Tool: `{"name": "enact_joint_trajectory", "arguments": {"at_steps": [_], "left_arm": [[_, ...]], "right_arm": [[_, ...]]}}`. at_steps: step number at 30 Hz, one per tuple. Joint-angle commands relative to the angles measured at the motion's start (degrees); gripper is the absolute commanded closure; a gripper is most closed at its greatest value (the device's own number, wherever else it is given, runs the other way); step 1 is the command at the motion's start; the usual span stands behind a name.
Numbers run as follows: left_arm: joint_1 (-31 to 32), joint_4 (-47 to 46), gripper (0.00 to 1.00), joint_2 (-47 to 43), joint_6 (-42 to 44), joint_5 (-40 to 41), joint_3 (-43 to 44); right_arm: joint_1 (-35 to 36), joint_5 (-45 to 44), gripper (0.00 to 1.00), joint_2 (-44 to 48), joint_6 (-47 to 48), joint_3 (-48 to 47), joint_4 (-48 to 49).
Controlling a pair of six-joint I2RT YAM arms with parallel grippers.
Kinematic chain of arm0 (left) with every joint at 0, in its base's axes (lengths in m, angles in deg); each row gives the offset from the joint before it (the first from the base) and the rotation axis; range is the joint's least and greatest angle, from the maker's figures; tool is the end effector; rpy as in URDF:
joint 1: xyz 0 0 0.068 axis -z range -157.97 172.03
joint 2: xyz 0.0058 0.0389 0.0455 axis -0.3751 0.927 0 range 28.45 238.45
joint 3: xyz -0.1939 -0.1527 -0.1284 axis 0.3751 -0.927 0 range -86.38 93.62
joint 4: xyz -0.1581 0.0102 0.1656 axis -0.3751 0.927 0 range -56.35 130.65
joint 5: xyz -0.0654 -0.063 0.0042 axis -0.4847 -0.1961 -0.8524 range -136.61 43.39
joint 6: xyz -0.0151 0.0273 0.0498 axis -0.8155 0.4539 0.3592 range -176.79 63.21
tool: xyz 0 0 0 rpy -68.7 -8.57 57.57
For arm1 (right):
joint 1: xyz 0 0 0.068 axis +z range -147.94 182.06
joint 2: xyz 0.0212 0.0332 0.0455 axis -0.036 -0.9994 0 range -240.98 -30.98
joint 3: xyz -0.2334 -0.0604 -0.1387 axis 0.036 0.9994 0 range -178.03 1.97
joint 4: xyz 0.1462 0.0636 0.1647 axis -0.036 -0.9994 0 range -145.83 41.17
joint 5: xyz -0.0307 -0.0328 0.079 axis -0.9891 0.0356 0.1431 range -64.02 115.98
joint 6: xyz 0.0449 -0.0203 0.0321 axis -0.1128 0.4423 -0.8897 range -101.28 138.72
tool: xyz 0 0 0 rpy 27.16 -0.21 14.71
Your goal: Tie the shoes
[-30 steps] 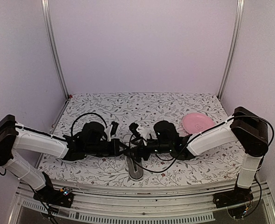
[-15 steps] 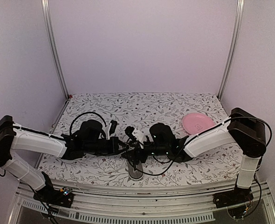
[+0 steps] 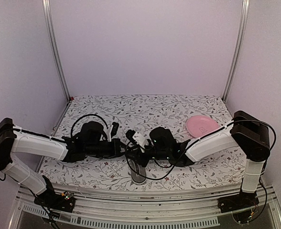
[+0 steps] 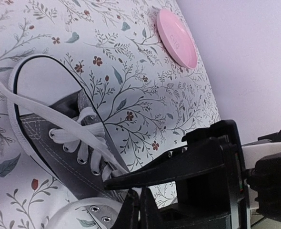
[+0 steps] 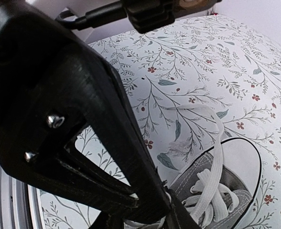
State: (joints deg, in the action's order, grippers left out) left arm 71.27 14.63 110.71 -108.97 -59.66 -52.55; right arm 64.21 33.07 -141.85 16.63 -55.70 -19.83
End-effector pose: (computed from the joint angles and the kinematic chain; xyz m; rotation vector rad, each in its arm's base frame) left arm 0.1681 -0.2098 0.2064 0.0966 2.3494 -1.2309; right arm 0.1803 0.3527 0.1852 -1.1181 1.7672 0.8284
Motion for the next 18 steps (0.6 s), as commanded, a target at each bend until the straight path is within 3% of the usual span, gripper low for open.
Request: {"name": "enact_joint_trajectory", "arguments": {"at_steps": [1,7,10,16,18], "left_arm": [[-0.1,-1.7,1.00,0.4,0.1,-2.1,0.9],[-0.1,-1.3,1.00,0.8,0.3,-2.1,1.1],[-0.1,0.5,1.00,0.2,1.5,-0.7,1.5],[-1.7,14.8,0.58,-4.8,10.5,8.9,4.4],[-3.9,19.5,0.49,-6.4,12.8,12.5,4.8]], "right_arm": [[0.0,-4.8,0.75,-0.6,-1.4,-1.1,1.0],[0.0,-6.3,0.96,-0.6,-2.6,-0.9,1.0],[0.0,-7.0,0.98,-0.5,-2.8,-0.7,1.1],[0.0,-8.1,0.98,0.1,-3.1,0.3,1.2],[0.0,-8.2,0.98,0.4,-3.2,0.6,1.4]]}}
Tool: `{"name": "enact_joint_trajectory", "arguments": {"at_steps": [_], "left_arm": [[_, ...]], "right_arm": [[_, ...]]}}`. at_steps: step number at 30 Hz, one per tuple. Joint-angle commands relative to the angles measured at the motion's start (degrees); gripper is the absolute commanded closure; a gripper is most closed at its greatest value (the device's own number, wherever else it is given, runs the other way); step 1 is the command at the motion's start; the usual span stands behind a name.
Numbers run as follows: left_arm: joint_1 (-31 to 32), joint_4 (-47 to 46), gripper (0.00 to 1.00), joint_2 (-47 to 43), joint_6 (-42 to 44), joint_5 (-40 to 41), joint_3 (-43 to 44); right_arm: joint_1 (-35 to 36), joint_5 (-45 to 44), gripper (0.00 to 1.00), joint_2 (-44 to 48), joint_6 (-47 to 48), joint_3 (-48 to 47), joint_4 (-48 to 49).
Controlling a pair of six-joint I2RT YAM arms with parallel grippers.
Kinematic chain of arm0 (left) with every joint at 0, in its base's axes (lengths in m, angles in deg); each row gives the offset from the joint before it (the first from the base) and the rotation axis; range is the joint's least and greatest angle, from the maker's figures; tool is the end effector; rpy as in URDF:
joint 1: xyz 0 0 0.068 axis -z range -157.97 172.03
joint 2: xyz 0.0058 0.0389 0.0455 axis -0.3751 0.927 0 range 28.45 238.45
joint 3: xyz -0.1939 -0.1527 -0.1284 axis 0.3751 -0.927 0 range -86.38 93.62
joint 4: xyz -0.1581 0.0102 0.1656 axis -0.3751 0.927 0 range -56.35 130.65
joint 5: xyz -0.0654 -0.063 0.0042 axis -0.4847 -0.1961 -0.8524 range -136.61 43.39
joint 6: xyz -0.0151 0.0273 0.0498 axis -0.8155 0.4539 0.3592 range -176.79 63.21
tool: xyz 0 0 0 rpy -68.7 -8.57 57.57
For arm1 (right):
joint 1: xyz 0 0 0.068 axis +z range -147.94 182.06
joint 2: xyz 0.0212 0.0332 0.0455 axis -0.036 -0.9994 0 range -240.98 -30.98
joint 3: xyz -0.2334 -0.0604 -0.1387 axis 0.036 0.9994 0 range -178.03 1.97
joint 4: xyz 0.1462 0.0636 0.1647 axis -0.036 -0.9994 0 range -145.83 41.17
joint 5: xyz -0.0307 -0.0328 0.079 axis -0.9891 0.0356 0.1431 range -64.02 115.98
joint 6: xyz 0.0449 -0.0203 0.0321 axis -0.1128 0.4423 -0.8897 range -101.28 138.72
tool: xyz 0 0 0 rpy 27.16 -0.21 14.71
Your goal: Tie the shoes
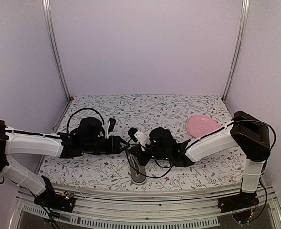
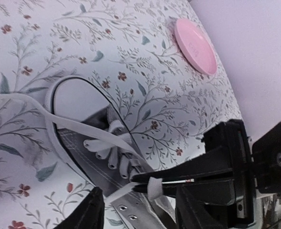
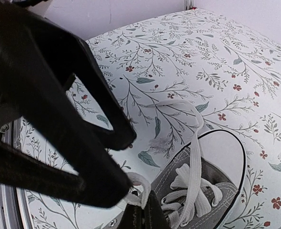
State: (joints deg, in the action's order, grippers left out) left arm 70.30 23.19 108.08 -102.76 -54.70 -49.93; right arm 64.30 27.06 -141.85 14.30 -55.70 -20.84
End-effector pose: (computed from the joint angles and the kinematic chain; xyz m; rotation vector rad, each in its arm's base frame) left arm 0.1709 -0.2007 0.2157 0.1378 2.3452 -1.0525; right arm 0.1834 0.3504 0.1832 -1.0233 1.8272 0.7466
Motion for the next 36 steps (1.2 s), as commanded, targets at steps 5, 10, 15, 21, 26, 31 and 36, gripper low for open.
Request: {"name": "enact_joint_trajectory", "arguments": {"at_steps": [5,10,15,21,26,31,36], "left_arm": [[-11.2,15.4,0.41,-2.1,12.7,10.4,2.2],[-14.3,18.7,0.46,5.6,20.2,14.5,8.3],[-15.5,21.0,0.52,14.2,24.6,15.0,15.4],[-15.5,22.4,0.59,20.7,26.5,14.2,19.3],[-15.5,22.7,0.67,23.6,26.8,14.1,20.4],[-15.5,22.7,0.76,25.7,26.9,14.0,21.2],[-15.3,22.4,0.84,26.8,26.9,13.7,21.1]], "right_arm": [[-0.1,-2.0,0.98,0.3,-1.2,0.8,3.1],[-0.1,-1.9,0.98,0.2,-1.4,0.6,3.1],[-0.1,-1.9,0.98,0.3,-1.4,0.7,3.0],[-0.1,-2.0,0.98,0.2,-1.4,0.5,3.0],[-0.1,-1.7,0.98,-0.1,-1.2,0.1,3.0],[-0.1,-1.5,0.98,-0.5,-1.3,-0.4,3.0],[-0.2,-1.6,0.98,-0.6,-1.5,-0.6,3.0]]}}
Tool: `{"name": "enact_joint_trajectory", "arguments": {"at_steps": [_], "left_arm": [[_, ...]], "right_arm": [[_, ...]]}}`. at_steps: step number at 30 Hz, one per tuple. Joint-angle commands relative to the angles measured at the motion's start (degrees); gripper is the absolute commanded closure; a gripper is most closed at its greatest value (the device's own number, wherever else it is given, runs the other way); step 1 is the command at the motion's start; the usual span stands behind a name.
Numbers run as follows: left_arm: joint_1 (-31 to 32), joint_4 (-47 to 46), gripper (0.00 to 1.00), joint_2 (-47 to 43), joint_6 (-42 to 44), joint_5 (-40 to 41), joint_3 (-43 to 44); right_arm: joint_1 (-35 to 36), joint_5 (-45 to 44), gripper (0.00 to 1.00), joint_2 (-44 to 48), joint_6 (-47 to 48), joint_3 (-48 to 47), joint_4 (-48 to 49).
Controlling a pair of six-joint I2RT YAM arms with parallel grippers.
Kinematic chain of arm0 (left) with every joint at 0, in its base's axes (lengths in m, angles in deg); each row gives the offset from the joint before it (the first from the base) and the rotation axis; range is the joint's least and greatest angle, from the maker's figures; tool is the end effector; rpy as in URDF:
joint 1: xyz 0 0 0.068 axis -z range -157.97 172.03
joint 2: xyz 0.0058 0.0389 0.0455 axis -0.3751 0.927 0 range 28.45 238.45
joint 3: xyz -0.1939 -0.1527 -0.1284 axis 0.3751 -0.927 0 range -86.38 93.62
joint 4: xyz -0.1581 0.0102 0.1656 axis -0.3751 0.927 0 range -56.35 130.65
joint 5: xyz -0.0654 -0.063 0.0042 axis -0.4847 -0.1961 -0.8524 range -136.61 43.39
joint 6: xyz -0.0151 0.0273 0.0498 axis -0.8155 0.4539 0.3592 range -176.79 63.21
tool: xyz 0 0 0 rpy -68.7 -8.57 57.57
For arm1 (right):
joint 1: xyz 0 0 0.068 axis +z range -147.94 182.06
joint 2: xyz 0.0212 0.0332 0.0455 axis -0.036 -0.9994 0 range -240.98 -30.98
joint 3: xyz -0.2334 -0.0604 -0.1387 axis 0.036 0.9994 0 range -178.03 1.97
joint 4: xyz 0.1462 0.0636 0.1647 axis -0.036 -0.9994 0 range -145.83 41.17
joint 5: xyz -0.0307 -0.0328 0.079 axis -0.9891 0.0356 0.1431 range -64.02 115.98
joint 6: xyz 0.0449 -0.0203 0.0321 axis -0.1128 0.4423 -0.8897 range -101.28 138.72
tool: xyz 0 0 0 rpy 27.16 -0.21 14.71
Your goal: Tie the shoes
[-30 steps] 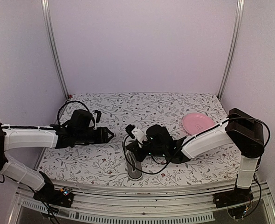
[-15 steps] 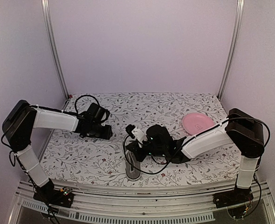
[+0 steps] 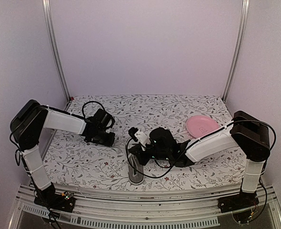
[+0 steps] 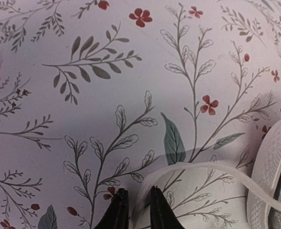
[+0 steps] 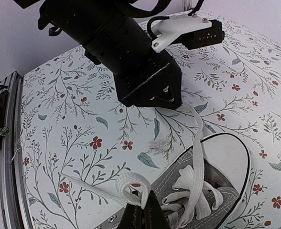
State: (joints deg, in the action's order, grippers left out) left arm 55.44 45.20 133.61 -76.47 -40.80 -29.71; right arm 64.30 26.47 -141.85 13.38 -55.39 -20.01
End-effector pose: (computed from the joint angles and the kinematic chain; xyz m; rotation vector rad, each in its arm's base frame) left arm 0.2802 -0.1797 0.1552 0.2782 2.6086 -0.1947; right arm 0.1837 0.3499 0.1832 -0.9983 1.8307 0.7506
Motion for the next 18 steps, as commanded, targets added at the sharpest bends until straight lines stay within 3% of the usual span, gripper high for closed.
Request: {"name": "enact_joint_trajectory", "arguments": {"at_steps": [1,4,8,12,18], "left_arm": [[-0.4,0.3,0.88,1.5,0.5,-0.2,0.7],[-0.4,0.3,1.00,1.9,0.4,0.5,0.4],[-0.3,-1.3,1.00,-1.7,-1.5,2.0,-1.9],[-0.6,-1.9,1.00,-11.1,-4.2,6.3,-5.4],[-2.0,3.0,1.00,-23.3,-6.8,5.9,-9.0]], "right_arm": [[-0.2,-1.1,0.98,-0.5,-0.6,-0.9,2.2],[-0.1,-1.2,0.98,-0.7,-0.5,-0.9,2.2],[-0.3,-1.2,0.98,-0.6,-1.1,-1.0,2.2],[-0.6,-0.7,0.98,-0.4,-2.1,-1.0,2.1],[-1.5,-0.3,0.98,-0.4,-3.7,-1.1,1.8]]}}
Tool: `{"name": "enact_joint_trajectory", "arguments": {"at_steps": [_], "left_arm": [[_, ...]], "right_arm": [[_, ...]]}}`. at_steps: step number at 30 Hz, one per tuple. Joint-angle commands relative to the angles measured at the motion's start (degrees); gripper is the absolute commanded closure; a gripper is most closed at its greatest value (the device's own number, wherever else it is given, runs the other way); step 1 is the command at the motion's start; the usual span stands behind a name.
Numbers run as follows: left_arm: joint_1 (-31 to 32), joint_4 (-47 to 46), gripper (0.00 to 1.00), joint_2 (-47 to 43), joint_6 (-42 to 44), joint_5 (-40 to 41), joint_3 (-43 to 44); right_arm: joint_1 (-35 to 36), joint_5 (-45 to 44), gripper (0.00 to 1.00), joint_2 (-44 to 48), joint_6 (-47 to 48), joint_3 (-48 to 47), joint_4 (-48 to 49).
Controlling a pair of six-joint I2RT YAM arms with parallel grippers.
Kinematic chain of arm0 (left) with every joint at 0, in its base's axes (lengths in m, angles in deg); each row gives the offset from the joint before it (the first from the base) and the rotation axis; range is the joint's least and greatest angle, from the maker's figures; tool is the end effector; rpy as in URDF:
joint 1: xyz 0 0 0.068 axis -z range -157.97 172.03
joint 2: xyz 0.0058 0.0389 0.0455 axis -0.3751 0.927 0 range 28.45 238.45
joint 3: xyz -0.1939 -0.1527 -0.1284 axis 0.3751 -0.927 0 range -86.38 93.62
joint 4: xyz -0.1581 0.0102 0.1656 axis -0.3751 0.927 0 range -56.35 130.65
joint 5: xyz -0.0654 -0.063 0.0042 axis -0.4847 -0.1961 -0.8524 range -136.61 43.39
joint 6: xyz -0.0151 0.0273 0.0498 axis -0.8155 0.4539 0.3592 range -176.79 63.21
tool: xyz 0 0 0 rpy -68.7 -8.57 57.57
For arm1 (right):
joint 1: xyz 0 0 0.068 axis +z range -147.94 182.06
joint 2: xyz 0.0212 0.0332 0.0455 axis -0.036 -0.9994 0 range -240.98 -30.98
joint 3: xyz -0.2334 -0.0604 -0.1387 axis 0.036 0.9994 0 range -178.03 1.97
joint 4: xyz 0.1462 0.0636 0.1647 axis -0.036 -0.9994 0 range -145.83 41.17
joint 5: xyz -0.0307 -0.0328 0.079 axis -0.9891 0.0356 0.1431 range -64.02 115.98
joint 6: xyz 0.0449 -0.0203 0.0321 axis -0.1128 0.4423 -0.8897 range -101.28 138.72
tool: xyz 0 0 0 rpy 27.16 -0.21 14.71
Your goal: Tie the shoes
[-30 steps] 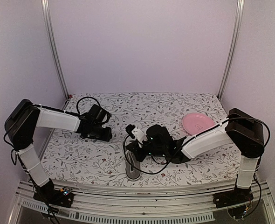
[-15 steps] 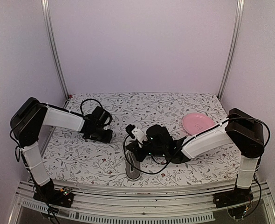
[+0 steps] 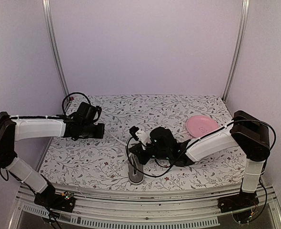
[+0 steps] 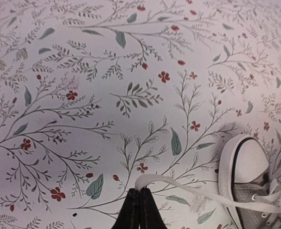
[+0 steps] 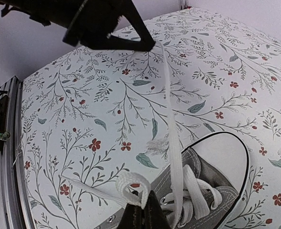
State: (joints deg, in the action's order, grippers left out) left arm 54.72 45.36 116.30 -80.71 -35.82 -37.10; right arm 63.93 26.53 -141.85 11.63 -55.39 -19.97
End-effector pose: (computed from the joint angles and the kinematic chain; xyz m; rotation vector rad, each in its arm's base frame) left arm 0.2447 -0.1476 0.2096 0.1035 2.4369 -0.2149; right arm 0.1859 0.3488 0.1833 -0.9663 1.8512 0.7665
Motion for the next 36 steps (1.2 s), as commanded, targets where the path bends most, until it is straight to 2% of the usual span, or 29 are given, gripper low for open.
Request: {"name": "enact_joint_trajectory", "arguments": {"at_steps": [1,6,11,15,22,28,34,35,36], "left_arm": [[-1.3,4.1,1.00,-7.6,-3.2,-0.6,-2.4],[1.4,7.9,1.00,-16.1,-8.7,-10.8,-7.7],[12.6,5.7,1.00,-22.2,-16.7,-20.9,-9.2],[20.1,-2.4,1.00,-19.6,-22.3,-29.6,-9.6],[31.2,-8.5,1.00,-6.6,-24.2,-30.5,-2.5],[33.5,-13.4,1.00,-2.7,-25.7,-29.1,-0.1],[33.8,-12.1,1.00,-1.7,-27.9,-25.2,-2.2],[33.8,-11.1,0.99,-1.5,-27.9,-24.8,-2.1],[33.8,-10.1,0.93,-1.7,-27.7,-24.2,-2.0]], "right_arm": [[-1.4,-0.4,0.98,-0.5,-2.3,-1.3,1.4],[-2.8,2.1,0.98,-0.2,-4.8,-2.0,0.0],[-3.2,3.5,0.98,-0.4,-5.8,-3.0,-1.2],[-3.2,4.0,0.98,-0.7,-6.1,-3.8,-1.6],[-3.2,4.8,0.98,-1.3,-7.0,-4.9,-2.1],[-3.2,5.0,0.98,-1.4,-7.3,-4.9,-2.3],[-3.2,5.2,0.98,-1.8,-7.5,-5.0,-2.2],[-3.2,5.1,0.98,-1.8,-7.6,-5.0,-2.2],[-3.2,5.0,0.98,-1.7,-7.6,-4.9,-2.2]]}}
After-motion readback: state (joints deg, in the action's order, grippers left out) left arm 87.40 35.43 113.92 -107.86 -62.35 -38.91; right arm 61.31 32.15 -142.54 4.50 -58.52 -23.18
